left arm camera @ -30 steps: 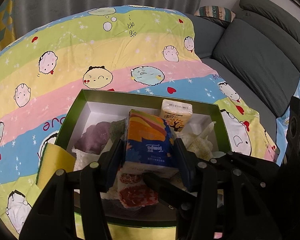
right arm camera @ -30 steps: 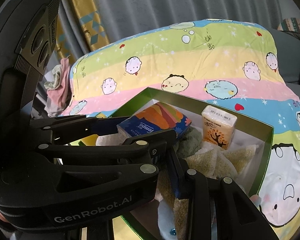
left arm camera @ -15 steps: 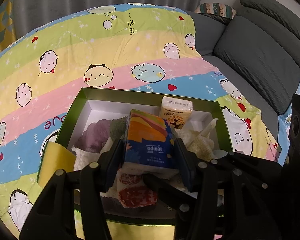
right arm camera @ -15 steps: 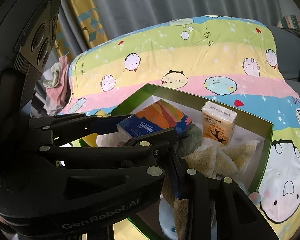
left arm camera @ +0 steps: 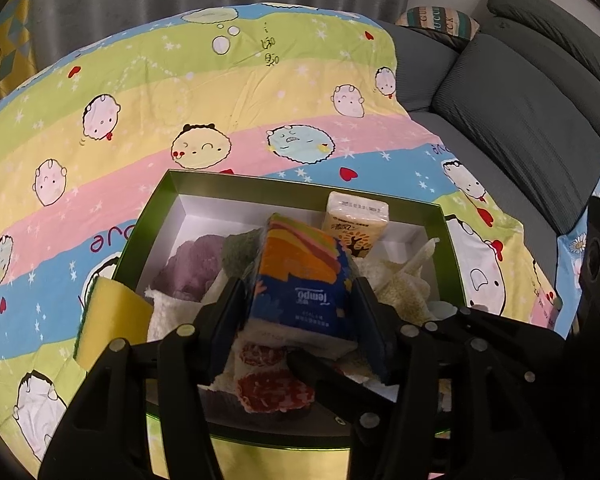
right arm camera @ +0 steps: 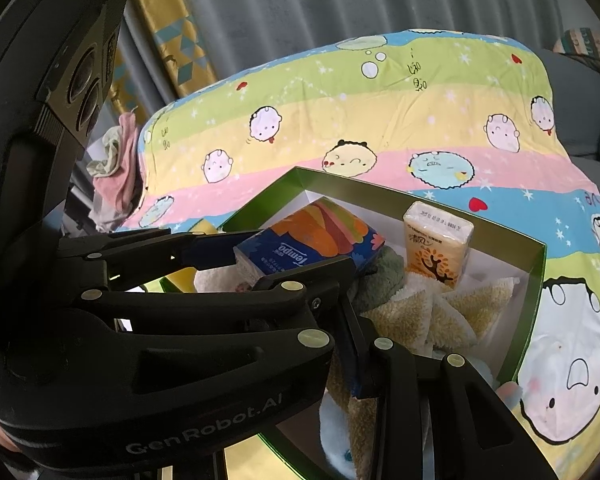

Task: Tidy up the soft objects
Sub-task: 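Lower the blue tissue pack into the box and open both grippers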

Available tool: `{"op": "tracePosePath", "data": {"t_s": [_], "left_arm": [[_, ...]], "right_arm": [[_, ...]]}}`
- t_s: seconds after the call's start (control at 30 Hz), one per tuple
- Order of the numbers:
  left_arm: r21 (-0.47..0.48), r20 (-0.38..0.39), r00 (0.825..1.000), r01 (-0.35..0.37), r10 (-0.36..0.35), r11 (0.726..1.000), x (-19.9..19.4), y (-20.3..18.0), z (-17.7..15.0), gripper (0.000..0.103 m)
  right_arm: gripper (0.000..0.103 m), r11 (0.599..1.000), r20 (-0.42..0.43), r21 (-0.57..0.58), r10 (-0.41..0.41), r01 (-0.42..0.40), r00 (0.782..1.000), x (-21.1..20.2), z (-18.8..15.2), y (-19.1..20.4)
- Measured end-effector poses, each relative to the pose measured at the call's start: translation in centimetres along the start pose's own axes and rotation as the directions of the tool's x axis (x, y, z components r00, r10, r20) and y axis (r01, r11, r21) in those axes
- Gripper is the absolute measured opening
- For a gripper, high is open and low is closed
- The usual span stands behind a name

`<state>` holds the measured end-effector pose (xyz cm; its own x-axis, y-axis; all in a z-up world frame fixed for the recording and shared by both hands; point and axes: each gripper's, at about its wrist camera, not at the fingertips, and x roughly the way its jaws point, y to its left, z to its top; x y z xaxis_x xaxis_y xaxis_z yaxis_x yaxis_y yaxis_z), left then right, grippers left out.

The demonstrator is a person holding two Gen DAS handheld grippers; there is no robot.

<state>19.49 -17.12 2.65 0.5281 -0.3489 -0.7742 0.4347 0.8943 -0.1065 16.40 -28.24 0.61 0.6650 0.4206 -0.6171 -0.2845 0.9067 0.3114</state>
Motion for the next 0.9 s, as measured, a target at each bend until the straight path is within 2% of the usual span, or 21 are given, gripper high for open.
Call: {"op": "tracePosePath", "data": {"t_s": [0.17,0.23,0.43,0.57,0.63,0.67,0.73,0.87,0.9], "left_arm": [[-0.020,-0.002,1.000,-0.024,0.024,1.000,-0.2,0.4,0.0,0.076],[-0.032,-0.002,1.000,-0.031,0.031,0.999,-0.3,0.6,0.0,0.083],[-0.067,0.000,0.998,-0.057,0.057,0.996,-1.3,1.7,-0.1,0.085],[-0.085,-0.009,0.997,-0.079,0.079,0.993,-2.2,2.5,-0.3,0.088],[-0.093,-0.013,0.997,-0.079,0.078,0.993,-2.6,2.9,-0.4,0.102],[-0.098,-0.016,0.997,-0.079,0.078,0.992,-2.9,3.0,-0.5,0.102],[-0.109,-0.011,0.997,-0.082,0.081,0.991,-3.4,3.3,-0.6,0.102],[-0.128,-0.019,0.997,-0.074,0.072,0.989,-4.3,3.6,-0.8,0.102],[-0.133,-0.020,0.997,-0.076,0.074,0.988,-4.5,3.6,-0.8,0.102]], "right_arm": [[0.037,1.000,-0.006,0.006,-0.007,0.007,1.000,-0.1,-0.1,0.0],[0.040,1.000,-0.008,0.015,-0.009,0.009,1.000,-0.2,0.0,-0.1],[0.058,0.999,-0.002,0.010,-0.031,0.031,1.000,-0.8,0.0,0.5],[0.063,0.998,0.001,0.027,-0.054,0.054,0.999,-1.2,0.0,0.3],[0.064,0.997,-0.002,0.039,-0.062,0.062,0.998,-1.5,0.1,0.1],[0.067,0.997,-0.005,0.045,-0.070,0.070,0.998,-1.6,0.1,0.1],[0.082,0.995,-0.008,0.051,-0.086,0.086,0.996,-1.8,0.3,0.2],[0.089,0.990,-0.004,0.043,-0.131,0.131,0.991,-2.5,0.6,0.7],[0.095,0.988,-0.004,0.046,-0.150,0.150,0.989,-2.7,0.7,0.8]]}}
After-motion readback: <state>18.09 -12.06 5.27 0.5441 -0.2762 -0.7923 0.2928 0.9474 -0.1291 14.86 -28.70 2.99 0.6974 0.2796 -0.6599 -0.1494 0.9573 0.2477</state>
